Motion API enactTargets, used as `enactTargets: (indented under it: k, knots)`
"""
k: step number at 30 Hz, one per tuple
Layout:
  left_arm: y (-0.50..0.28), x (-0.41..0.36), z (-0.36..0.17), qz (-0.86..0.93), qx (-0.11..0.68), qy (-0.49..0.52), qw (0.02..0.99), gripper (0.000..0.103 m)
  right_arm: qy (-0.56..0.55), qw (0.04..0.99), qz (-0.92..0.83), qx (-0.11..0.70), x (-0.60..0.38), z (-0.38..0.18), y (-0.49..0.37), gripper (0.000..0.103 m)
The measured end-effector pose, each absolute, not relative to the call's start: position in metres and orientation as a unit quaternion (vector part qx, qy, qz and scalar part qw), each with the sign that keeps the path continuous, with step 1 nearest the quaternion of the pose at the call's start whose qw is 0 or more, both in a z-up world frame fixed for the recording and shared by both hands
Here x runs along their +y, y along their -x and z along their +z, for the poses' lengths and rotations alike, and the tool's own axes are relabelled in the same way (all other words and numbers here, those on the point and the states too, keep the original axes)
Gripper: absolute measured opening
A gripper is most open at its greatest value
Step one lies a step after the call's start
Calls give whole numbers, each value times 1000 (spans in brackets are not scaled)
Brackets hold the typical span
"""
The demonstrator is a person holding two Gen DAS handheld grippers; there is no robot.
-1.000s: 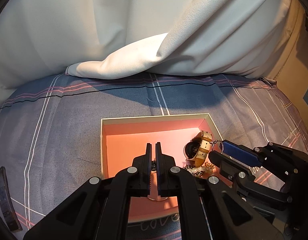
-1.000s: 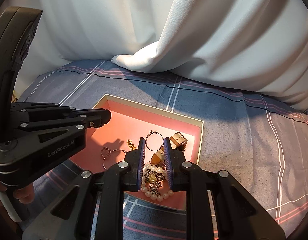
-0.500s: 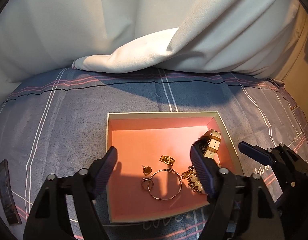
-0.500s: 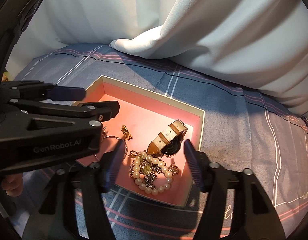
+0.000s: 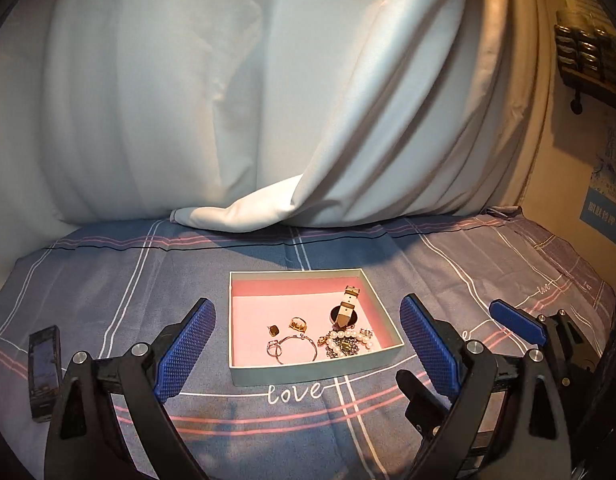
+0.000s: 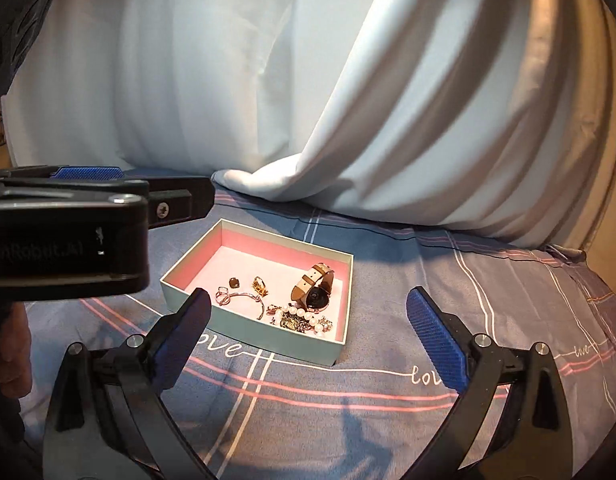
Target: Organize jewelry
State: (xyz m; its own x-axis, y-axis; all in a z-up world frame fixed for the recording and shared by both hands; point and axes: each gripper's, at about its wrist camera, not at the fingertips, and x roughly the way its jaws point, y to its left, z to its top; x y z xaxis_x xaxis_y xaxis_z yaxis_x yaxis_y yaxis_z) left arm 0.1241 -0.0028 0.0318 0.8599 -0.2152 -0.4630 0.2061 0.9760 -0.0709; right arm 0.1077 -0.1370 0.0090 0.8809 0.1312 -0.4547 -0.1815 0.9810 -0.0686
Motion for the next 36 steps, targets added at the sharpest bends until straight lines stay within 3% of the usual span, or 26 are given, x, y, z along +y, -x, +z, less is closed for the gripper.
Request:
enactTargets:
  k: [10,36]
  knots:
    - [-38,-3,58,-108,186,5,977,95,11,984,42,174,-155,50,-23,97]
    - [-44,-10,56,-103,195,-2,975,95,22,979,51,195,-151,46,-32,97]
